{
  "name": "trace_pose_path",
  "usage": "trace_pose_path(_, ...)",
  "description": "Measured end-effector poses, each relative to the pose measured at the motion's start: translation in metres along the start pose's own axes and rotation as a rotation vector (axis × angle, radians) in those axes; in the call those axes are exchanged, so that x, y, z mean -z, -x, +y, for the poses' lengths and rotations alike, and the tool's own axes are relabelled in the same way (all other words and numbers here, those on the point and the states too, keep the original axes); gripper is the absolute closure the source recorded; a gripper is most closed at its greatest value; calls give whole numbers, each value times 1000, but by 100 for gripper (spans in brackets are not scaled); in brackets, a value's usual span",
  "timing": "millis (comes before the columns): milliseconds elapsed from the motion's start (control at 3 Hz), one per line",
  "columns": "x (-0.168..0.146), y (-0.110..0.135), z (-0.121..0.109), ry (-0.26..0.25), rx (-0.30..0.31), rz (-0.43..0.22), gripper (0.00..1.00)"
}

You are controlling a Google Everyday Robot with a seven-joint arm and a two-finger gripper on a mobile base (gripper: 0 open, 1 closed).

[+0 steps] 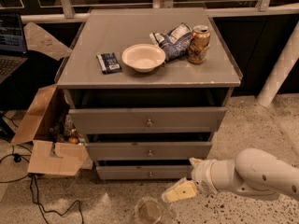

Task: Open bottom drawer

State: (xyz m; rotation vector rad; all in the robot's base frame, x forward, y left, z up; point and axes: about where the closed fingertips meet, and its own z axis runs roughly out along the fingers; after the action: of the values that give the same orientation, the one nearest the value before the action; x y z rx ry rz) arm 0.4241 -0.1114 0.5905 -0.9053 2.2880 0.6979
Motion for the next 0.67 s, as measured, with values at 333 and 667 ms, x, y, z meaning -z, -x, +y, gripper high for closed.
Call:
trace_pose_path(333, -9, -9, -2, -24, -21, -15, 0)
trace_pose_path(667, -45, -28, -33, -81, -44, -15, 0)
